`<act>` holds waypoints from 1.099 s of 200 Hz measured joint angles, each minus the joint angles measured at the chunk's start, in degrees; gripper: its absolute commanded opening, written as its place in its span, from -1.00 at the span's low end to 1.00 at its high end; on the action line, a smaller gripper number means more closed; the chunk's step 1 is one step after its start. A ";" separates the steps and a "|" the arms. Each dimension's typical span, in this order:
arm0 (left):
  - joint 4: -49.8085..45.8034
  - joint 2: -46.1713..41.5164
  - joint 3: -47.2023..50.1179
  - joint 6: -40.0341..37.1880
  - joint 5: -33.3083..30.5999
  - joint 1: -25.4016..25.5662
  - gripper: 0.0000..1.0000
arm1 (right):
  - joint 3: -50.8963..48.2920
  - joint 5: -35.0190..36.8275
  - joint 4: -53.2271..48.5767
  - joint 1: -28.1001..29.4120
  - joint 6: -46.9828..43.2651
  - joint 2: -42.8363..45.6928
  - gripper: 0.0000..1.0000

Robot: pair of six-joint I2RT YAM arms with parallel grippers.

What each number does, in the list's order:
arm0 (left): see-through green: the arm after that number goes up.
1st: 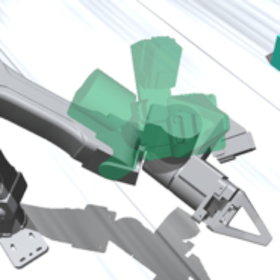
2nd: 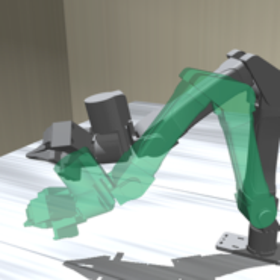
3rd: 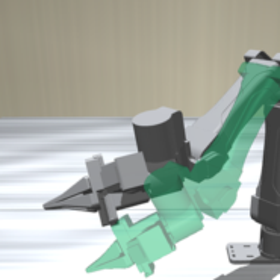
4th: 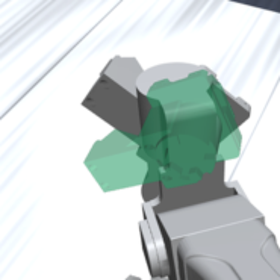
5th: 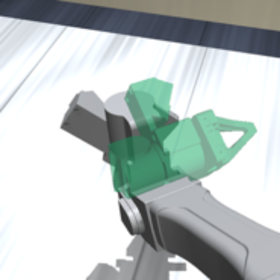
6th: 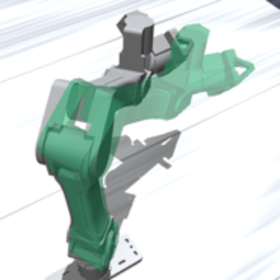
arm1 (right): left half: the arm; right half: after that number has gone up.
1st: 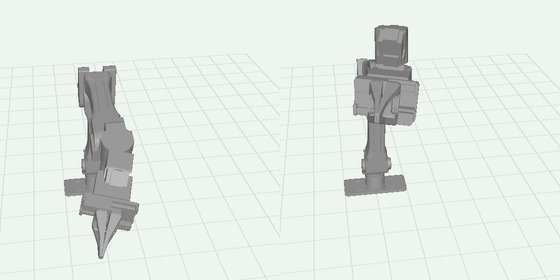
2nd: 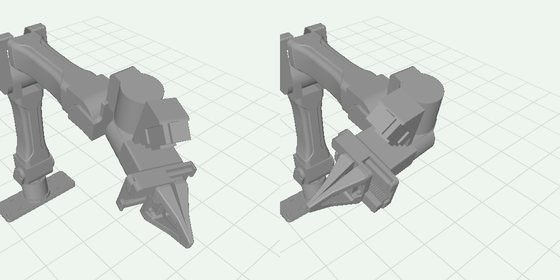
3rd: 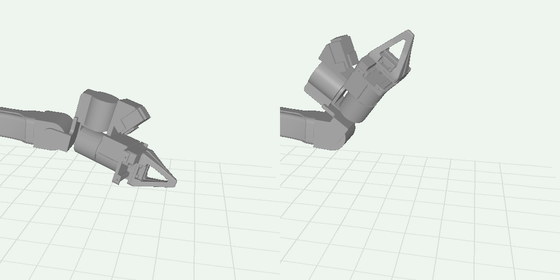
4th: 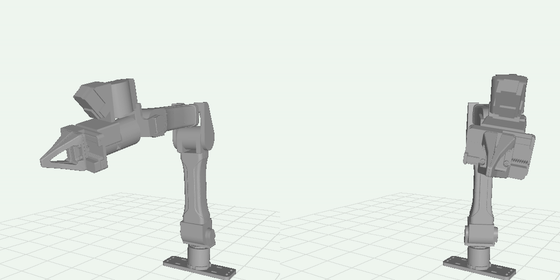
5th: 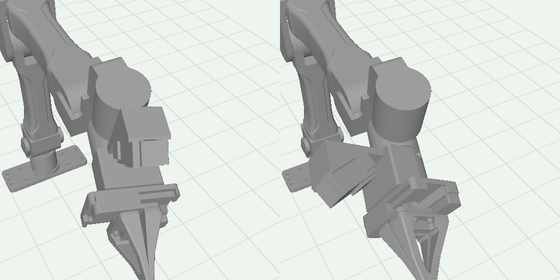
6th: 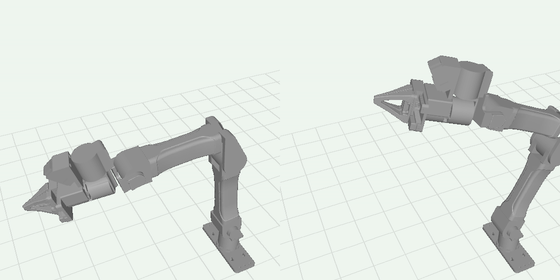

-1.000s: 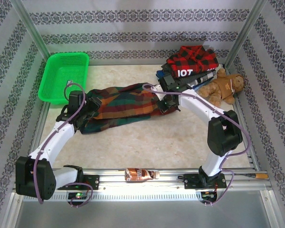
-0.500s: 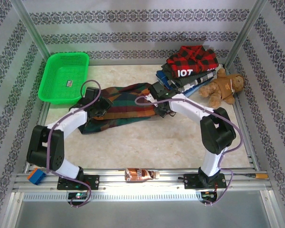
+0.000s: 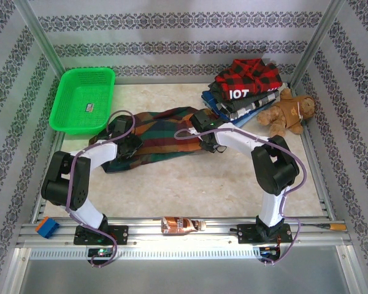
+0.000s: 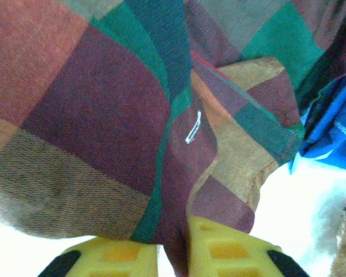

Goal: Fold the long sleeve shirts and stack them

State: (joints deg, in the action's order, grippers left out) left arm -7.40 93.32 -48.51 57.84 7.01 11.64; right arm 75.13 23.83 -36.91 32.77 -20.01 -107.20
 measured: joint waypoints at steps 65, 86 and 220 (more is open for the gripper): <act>2.80 -0.35 4.15 -1.70 0.46 0.72 -0.42 | -0.20 2.12 -4.55 -2.78 8.85 1.92 0.05; 3.72 -1.27 5.51 -2.12 0.87 0.79 -0.42 | 2.36 0.79 -6.67 -3.78 12.68 4.57 0.06; 4.02 -5.86 10.03 -2.78 1.81 1.16 -0.44 | -4.83 -36.35 -3.89 -17.16 47.78 4.55 -0.09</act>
State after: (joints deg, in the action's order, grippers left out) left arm -3.38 87.46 -38.48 55.07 8.82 12.80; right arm 70.30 -12.51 -40.80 15.62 27.77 -102.65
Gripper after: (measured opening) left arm 0.285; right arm 0.459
